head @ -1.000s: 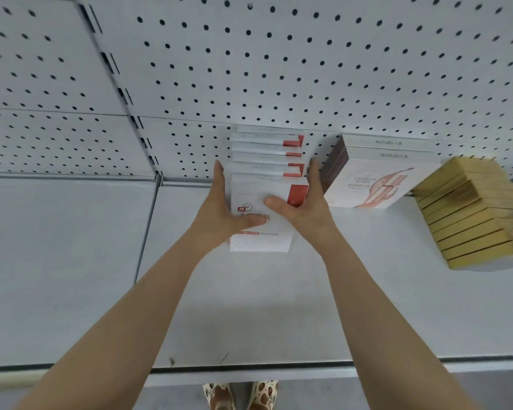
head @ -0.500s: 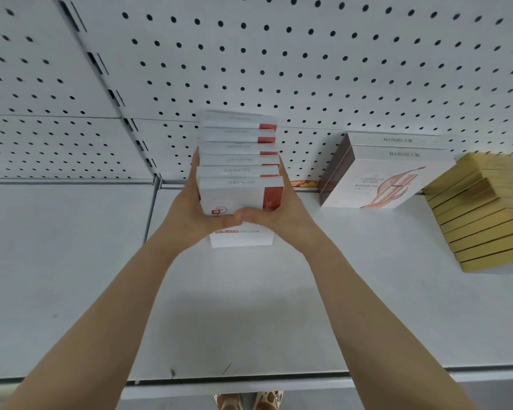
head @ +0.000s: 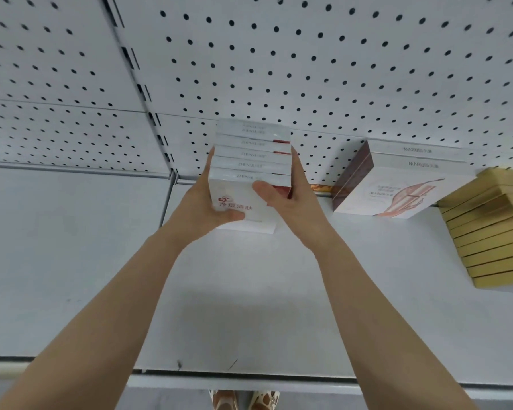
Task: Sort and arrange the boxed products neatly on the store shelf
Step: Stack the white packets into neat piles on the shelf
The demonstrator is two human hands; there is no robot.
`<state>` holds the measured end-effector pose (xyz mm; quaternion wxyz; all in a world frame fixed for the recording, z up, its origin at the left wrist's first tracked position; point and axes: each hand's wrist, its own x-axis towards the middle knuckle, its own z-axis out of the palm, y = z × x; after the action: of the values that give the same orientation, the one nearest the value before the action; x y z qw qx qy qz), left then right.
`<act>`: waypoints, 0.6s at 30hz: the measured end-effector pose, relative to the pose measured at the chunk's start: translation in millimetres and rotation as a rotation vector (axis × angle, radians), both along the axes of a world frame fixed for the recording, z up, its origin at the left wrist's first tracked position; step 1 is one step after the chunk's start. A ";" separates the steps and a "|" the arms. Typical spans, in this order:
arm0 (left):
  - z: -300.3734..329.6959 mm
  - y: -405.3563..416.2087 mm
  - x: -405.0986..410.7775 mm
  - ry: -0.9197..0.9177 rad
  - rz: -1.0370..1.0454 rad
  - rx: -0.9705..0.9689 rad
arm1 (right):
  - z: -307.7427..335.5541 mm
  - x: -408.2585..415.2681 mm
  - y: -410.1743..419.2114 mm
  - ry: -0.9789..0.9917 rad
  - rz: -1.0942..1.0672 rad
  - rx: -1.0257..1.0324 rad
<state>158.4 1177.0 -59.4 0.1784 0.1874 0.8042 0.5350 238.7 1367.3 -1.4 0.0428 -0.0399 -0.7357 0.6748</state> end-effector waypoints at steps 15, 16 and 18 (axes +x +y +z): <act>2.1 4.1 4.2 -0.039 0.016 0.048 | 28.9 -23.9 -10.5 -0.059 0.073 1.163; 3.1 3.8 4.9 -0.037 0.019 0.045 | 29.3 -23.9 -10.7 -0.068 0.078 1.161; 5.6 3.5 5.4 -0.030 0.019 0.035 | 30.7 -23.3 -10.9 -0.075 0.083 1.159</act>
<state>163.8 1180.5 -53.8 0.1819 0.1750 0.7937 0.5534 215.5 1356.4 29.3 0.0051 -0.0050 -0.9869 0.1611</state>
